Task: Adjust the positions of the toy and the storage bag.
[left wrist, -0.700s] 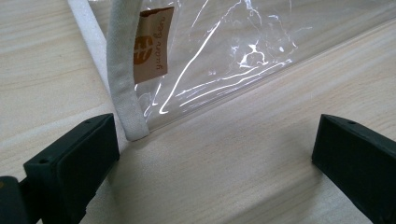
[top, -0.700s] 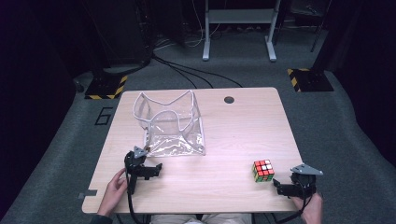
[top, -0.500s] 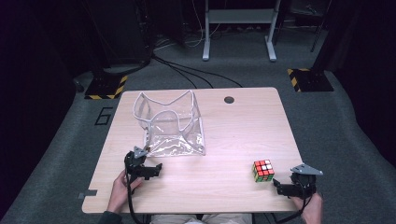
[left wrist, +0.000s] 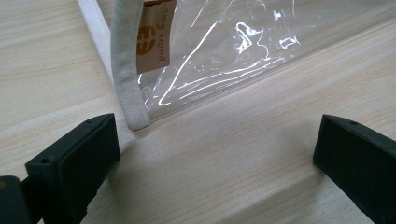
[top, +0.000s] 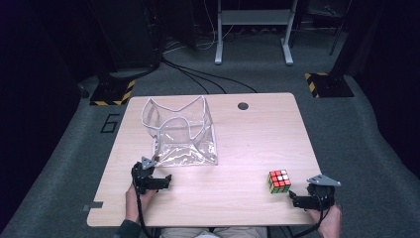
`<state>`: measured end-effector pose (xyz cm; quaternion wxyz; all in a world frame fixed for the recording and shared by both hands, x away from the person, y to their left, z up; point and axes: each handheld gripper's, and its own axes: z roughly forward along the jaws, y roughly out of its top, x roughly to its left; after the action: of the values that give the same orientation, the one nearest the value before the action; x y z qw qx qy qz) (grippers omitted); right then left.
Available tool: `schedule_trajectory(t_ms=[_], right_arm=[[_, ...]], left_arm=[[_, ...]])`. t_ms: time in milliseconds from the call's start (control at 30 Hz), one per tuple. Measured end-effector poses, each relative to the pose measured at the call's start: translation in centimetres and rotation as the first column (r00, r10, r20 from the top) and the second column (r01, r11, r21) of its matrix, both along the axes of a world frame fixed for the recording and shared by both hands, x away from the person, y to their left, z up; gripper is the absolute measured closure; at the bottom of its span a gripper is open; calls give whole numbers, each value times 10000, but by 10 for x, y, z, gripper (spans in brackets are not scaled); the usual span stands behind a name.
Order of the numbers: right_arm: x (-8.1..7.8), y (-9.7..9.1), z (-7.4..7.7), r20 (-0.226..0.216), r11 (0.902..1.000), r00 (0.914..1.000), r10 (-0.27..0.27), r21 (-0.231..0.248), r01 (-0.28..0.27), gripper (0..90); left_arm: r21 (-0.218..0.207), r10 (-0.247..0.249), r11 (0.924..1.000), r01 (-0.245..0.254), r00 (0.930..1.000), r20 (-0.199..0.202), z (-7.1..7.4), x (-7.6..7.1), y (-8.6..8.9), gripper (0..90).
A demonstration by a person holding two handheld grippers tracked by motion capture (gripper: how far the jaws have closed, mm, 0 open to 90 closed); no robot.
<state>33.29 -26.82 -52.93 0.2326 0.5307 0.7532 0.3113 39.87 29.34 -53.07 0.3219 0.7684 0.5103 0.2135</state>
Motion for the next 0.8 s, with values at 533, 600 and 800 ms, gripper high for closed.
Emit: schedule_trajectory(t_ms=[533,600,800], right_arm=[[-10,12,11,45,9999,10000,28,169,-29,4],[-12,15,16,94,9997,9999,126,184,-128,6],[-16,21,20,88,9991,9994,333,263,-335,8]], left_arm=[[5,23,10000,-23,10000,-2,0,0,0,3],[15,33,10000,-33,10000,-4,0,0,0,3],[42,38,10000,-38,10000,34,0,0,0,4]])
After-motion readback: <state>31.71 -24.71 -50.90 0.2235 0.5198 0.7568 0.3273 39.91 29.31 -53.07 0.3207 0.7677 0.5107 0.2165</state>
